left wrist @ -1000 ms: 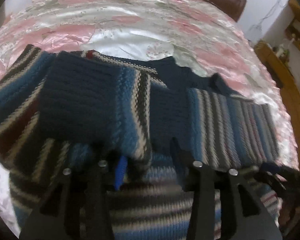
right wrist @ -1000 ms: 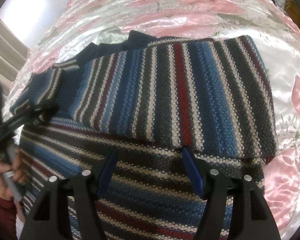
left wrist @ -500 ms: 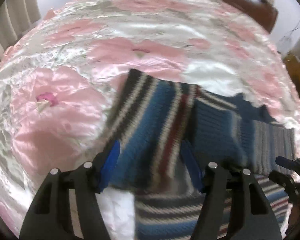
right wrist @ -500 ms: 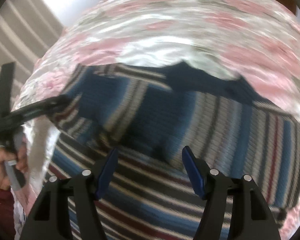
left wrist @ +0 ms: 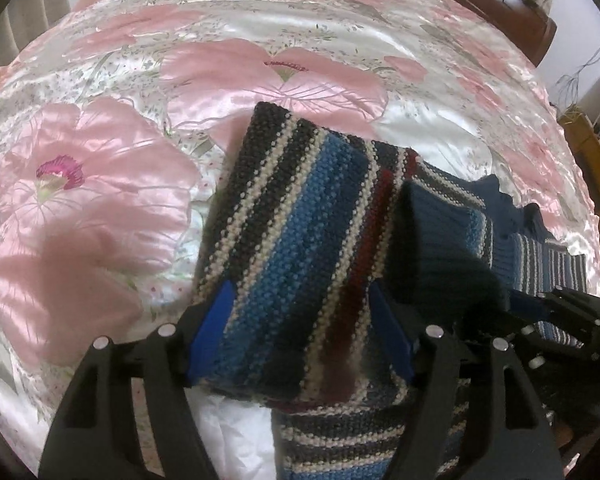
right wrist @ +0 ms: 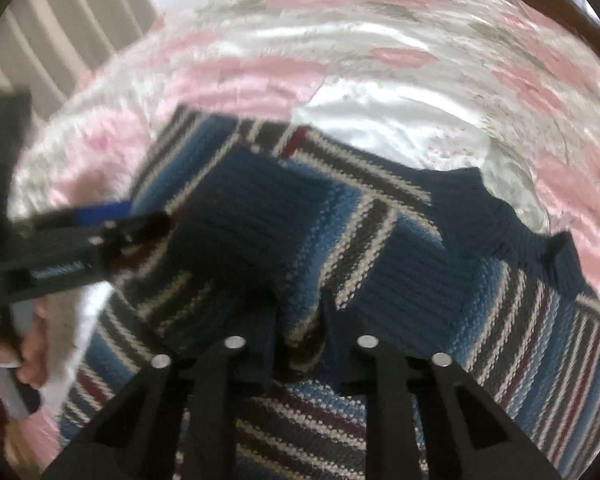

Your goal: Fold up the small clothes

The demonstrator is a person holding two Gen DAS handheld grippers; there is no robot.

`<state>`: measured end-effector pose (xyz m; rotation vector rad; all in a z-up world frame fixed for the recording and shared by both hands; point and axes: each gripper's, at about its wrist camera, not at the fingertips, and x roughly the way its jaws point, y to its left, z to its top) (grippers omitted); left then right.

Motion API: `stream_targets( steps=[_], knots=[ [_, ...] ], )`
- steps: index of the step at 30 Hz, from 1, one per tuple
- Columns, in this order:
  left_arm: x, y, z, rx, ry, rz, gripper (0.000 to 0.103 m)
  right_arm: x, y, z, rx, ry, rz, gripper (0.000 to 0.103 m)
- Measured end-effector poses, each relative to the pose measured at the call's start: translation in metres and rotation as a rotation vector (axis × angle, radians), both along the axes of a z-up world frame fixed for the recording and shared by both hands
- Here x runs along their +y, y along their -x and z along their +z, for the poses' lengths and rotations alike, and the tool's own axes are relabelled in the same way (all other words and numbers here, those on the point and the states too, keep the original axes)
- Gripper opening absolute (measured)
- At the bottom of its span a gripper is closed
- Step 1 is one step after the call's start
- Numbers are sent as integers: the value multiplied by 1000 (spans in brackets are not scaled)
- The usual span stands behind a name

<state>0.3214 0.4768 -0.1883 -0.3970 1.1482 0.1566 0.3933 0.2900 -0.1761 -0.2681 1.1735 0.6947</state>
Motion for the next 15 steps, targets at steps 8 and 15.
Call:
stream_targets(
  steps=[8,15],
  knots=[
    [-15,21,22,-67,39,12,73,-135,-4,-2,135,-270,-253,27],
    [-32,21,27,-73,-11,-18,74,-197,-16,-23,247,-367,-347,63]
  ],
)
